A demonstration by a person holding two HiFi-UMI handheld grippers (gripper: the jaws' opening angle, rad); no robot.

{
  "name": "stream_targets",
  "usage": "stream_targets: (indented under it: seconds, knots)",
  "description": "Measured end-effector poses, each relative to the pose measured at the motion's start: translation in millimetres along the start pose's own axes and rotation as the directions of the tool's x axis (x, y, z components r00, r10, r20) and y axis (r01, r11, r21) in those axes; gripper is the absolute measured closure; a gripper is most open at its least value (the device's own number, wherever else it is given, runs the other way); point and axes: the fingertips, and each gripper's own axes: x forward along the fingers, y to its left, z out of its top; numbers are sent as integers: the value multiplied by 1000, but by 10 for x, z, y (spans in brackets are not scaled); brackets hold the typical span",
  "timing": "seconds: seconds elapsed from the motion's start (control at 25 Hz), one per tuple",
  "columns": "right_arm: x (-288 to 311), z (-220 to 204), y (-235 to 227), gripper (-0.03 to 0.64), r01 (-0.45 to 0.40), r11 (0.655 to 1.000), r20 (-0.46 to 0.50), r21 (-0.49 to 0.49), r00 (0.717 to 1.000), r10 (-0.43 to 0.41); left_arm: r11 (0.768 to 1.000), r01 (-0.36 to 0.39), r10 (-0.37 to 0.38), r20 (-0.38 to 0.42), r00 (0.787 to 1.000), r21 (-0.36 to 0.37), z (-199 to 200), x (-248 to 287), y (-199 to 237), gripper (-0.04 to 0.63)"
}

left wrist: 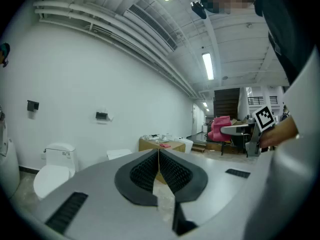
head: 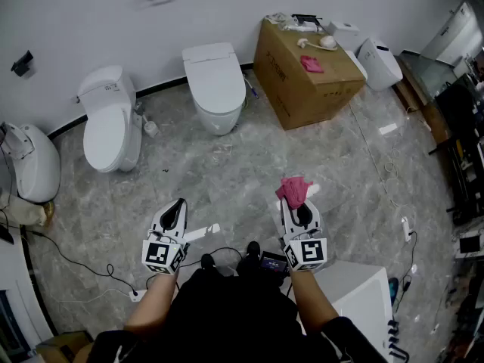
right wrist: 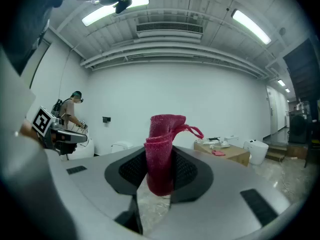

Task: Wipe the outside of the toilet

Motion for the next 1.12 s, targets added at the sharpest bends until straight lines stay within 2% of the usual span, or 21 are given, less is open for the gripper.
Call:
stream_targets:
  seconds: [0.12, 0.28, 0.44, 0.6, 0.76, 1.12]
  knots:
    - [98, 73, 157, 483, -7, 1000, 60, 5, 998, 6, 998, 55, -55, 6, 998, 12, -52, 1, 193, 575]
    - [-31, -24, 286, 483, -5, 1000, 68, 7, 998, 4, 992, 122, -122, -1, 992, -3, -57, -88, 99, 575]
    - [-69, 63, 172, 483, -17, 1000, 96, -10, 995, 18, 990, 143, -144, 55, 988, 17, 138, 21, -113, 575]
    - [-140, 150, 80, 483, -30, 999, 123, -13, 992, 31, 989, 148, -148, 79, 986, 11, 301, 118, -229, 575]
    - [-174, 177, 7, 481, -59, 998, 141, -5, 988, 59, 987, 154, -156, 74, 985, 38, 384, 179, -320, 575]
    - [-192, 11, -215, 480, -89, 995, 122, 38, 989, 84, 987, 153, -156, 67, 986, 46, 436, 378, -554, 575]
